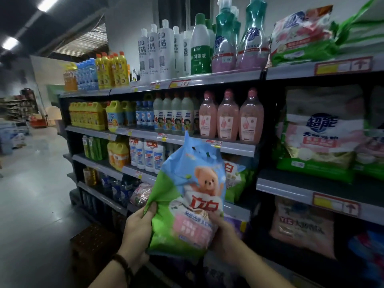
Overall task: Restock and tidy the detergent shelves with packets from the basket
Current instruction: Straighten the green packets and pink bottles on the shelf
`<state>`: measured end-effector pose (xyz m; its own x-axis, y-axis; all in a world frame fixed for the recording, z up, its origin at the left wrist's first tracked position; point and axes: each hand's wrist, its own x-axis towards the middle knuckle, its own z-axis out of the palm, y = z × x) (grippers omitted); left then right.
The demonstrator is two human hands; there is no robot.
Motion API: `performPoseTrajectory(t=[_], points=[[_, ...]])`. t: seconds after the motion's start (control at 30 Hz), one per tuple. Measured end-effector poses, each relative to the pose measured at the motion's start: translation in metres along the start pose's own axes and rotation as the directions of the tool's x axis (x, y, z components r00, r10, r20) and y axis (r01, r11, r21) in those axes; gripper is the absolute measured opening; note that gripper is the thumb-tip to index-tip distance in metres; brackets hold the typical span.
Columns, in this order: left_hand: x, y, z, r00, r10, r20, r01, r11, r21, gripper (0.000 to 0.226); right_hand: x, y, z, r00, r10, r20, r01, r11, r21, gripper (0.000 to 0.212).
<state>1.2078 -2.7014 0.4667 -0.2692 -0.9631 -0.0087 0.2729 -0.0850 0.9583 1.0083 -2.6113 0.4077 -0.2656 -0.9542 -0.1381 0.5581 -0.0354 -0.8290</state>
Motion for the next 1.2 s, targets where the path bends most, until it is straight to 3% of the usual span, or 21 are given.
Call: performPoseTrajectory(t=[0.13,0.23,0.3,0.37,0.47,0.63,0.73,0.83,0.9,1.0,1.07,1.13,1.2], points=[[-0.01,0.007,-0.01,0.998,-0.042,0.054,0.041,0.999,0.028,0.044,-0.03,-0.018,0.003,0.997,-0.056,0.052,0.052,0.996,0.068,0.054],[-0.016,0.012,-0.015,0.968,-0.092,0.235,0.084,0.996,0.042,0.064,-0.031,-0.026,0.009,0.99,-0.134,-0.033,0.13,0.988,-0.088,0.07],[-0.025,0.017,-0.015,0.925,-0.093,0.369,0.002,0.971,0.241,0.084,-0.028,-0.027,0.014,0.97,-0.194,-0.145,0.173,0.974,-0.145,0.081],[-0.031,0.015,-0.011,0.937,-0.108,0.334,-0.058,0.891,0.45,0.107,-0.034,-0.028,0.024,0.954,-0.239,-0.18,0.198,0.956,-0.217,0.071],[-0.027,0.004,-0.009,0.949,-0.143,0.281,0.016,0.913,0.408,0.084,-0.037,-0.031,0.032,0.939,-0.271,-0.21,0.204,0.935,-0.291,0.04],[-0.003,-0.007,-0.012,0.948,-0.113,0.298,0.03,0.962,0.27,0.06,-0.016,-0.031,0.02,0.942,-0.248,-0.228,0.178,0.941,-0.288,0.027],[0.024,-0.015,-0.012,0.942,-0.121,0.312,0.019,0.95,0.31,0.068,0.006,-0.029,0.009,0.956,-0.201,-0.213,0.133,0.946,-0.296,0.017],[0.061,-0.019,-0.008,0.955,-0.106,0.278,-0.003,0.931,0.365,0.096,0.041,-0.023,0.003,0.957,-0.14,-0.256,0.087,0.974,-0.209,0.041],[0.089,-0.021,-0.002,0.968,-0.039,0.248,-0.074,0.9,0.43,0.095,0.071,-0.021,0.0,0.944,-0.135,-0.3,0.079,0.978,-0.191,0.044],[0.13,-0.03,0.009,0.964,0.187,0.187,-0.263,0.748,0.609,0.082,0.11,-0.028,0.001,0.919,-0.211,-0.334,0.147,0.968,-0.205,0.035],[0.145,-0.042,0.022,0.93,0.311,0.195,-0.343,0.546,0.765,0.067,0.133,-0.035,0.004,0.907,-0.259,-0.333,0.197,0.958,-0.211,0.028],[0.151,-0.057,0.034,0.889,0.391,0.24,-0.383,0.343,0.858,0.061,0.16,-0.04,0.006,0.893,-0.293,-0.341,0.234,0.951,-0.202,0.024],[0.159,-0.068,0.043,0.871,0.417,0.26,-0.389,0.261,0.883,0.06,0.185,-0.047,0.008,0.882,-0.304,-0.359,0.256,0.951,-0.174,0.026]])
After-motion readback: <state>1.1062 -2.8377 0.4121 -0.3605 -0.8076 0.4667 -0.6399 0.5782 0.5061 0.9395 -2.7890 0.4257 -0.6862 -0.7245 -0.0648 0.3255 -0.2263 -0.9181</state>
